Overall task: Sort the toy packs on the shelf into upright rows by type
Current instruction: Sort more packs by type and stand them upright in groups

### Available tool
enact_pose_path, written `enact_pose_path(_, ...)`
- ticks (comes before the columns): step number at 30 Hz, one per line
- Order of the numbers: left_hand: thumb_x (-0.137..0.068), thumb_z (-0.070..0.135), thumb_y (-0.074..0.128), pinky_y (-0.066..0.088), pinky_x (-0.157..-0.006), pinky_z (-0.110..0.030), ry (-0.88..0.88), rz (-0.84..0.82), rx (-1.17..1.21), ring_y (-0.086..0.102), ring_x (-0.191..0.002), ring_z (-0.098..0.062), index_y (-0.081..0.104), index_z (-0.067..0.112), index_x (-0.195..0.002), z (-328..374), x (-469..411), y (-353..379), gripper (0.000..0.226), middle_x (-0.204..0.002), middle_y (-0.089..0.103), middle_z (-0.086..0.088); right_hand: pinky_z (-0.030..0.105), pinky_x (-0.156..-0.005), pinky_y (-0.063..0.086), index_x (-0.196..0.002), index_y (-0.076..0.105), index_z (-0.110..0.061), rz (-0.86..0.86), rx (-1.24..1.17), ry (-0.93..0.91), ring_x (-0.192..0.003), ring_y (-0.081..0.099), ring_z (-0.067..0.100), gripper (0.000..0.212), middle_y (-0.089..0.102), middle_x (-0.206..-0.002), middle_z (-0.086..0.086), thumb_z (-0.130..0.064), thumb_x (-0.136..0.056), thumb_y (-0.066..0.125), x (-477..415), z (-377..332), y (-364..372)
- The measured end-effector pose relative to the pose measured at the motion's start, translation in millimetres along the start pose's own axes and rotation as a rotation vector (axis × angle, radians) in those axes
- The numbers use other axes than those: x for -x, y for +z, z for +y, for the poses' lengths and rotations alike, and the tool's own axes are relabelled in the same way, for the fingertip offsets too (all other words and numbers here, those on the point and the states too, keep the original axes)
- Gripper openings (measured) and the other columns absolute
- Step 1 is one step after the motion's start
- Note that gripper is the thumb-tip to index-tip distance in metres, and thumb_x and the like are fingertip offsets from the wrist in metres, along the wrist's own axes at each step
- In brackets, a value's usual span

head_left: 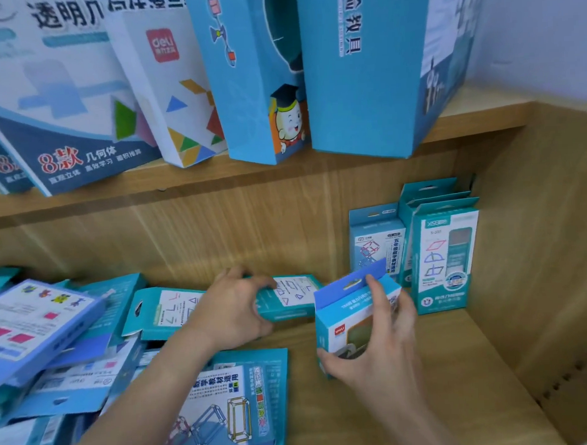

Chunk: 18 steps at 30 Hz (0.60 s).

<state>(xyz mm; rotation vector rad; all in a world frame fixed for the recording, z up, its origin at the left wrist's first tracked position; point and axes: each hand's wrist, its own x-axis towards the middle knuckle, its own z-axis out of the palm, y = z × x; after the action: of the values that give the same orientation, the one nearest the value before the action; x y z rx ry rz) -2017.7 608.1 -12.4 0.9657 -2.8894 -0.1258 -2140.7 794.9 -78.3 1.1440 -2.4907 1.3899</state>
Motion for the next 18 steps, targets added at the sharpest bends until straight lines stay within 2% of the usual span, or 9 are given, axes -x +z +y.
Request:
enact_pose_path(4, -0.049, 0.065, 0.057, 0.039, -0.097, -0.027, -0.149, 0.126, 0.161, 0.052, -0.107, -0.02, 0.057, 0.041, -0.122, -23.0, 41.7, -29.8, 0.076, -0.112, 0.055, 0.002, 0.041, -0.102, 0.04, -0.14, 0.01, -0.041, -0.058, -0.02, -0.011, -0.13, 0.033, 0.036, 0.117, 0.018, -0.144, 0.016, -0.053, -0.048, 0.081, -22.9, -15.7, 19.5)
enact_pose_path(6, -0.05, 0.067, 0.058, 0.043, -0.09, -0.028, -0.24, 0.175, 0.231, 0.055, -0.1, -0.017, 0.057, 0.042, -0.119, -31.7, 62.5, -36.7, 0.074, -0.103, 0.055, 0.004, 0.039, -0.103, 0.039, -0.14, 0.01, -0.042, -0.076, -0.02, -0.004, -0.131, 0.032, 0.035, 0.116, 0.015, -0.145, 0.016, -0.054, -0.05, 0.081, -31.8, -22.6, 32.3)
enact_pose_path(8, -0.057, 0.058, 0.072, 0.043, -0.083, -0.027, -0.327, 0.196, 0.332, 0.057, -0.095, -0.013, 0.056, 0.045, -0.116, -35.6, 82.6, -41.6, 0.062, -0.103, 0.058, 0.007, 0.039, -0.103, 0.037, -0.142, 0.011, -0.04, -0.084, -0.018, 0.008, -0.13, 0.032, 0.036, 0.116, 0.016, -0.145, 0.016, -0.054, -0.051, 0.082, -40.9, -28.0, 44.9)
enact_pose_path(11, -0.057, 0.053, 0.075, 0.049, -0.08, -0.03, -0.406, 0.223, 0.698, 0.064, -0.082, -0.007, 0.06, 0.05, -0.101, -33.0, 107.3, -47.3, 0.047, -0.087, 0.069, 0.002, 0.039, -0.104, 0.035, -0.145, 0.016, -0.034, -0.069, 0.031, 0.003, -0.127, 0.034, 0.039, 0.117, 0.02, -0.142, 0.02, -0.054, -0.051, 0.082, -52.6, -34.1, 62.6)
enact_pose_path(14, -0.079, 0.028, 0.074, 0.048, -0.076, -0.027, -0.525, 0.318, 1.046, 0.064, -0.078, -0.001, 0.066, 0.04, -0.094, -22.8, 119.6, -53.5, 0.02, -0.087, 0.071, 0.01, 0.039, -0.104, 0.035, -0.146, 0.019, -0.031, -0.049, 0.066, 0.029, -0.126, 0.033, 0.038, 0.116, 0.021, -0.141, 0.02, -0.053, -0.051, 0.083, -60.3, -39.1, 76.8)
enact_pose_path(16, -0.083, 0.015, 0.063, 0.053, -0.076, -0.039, -0.647, 0.361, 1.359, 0.067, -0.085, -0.015, 0.066, 0.024, -0.103, -19.4, 123.2, -54.0, 0.022, -0.093, 0.074, 0.001, 0.041, -0.102, 0.036, -0.146, 0.022, -0.029, -0.048, 0.099, 0.059, -0.126, 0.032, 0.038, 0.115, 0.02, -0.142, 0.02, -0.053, -0.051, 0.084, -64.2, -40.7, 86.5)
enact_pose_path(18, -0.059, 0.015, 0.071, 0.055, -0.077, -0.053, -0.641, 0.294, 1.668, 0.068, -0.089, -0.033, 0.063, 0.009, -0.11, -20.6, 126.3, -51.3, 0.052, -0.102, 0.071, -0.017, 0.045, -0.099, 0.038, -0.144, 0.027, -0.025, -0.012, 0.119, 0.078, -0.122, 0.035, 0.04, 0.114, 0.026, -0.138, 0.022, -0.053, -0.05, 0.085, -69.4, -40.2, 95.1)
